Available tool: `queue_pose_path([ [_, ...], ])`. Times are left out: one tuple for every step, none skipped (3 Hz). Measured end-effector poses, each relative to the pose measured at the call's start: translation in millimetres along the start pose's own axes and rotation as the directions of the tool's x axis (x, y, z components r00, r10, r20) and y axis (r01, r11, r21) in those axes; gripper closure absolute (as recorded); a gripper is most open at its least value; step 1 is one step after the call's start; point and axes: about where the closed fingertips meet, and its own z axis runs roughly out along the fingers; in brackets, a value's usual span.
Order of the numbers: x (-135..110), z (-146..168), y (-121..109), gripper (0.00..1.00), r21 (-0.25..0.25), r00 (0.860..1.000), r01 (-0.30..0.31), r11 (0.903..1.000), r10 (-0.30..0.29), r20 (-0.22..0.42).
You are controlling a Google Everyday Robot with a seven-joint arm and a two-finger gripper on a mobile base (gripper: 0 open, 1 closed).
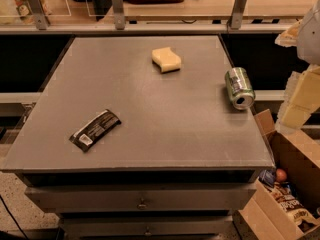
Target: Pick sponge
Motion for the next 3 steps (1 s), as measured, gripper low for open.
queue_pose_path([
  [0.0,0.0,0.0,0.00,0.000,1.000,0.000,1.0000,0.000,0.000],
  [-7.6,10.9,-8.8,0.00,-0.017,1.000,0.010,0.9998,-0.010,0.004],
  [-30.3,34.3,-43.0,0.00,-0.009,0.998,0.057,0.9983,-0.057,0.027],
])
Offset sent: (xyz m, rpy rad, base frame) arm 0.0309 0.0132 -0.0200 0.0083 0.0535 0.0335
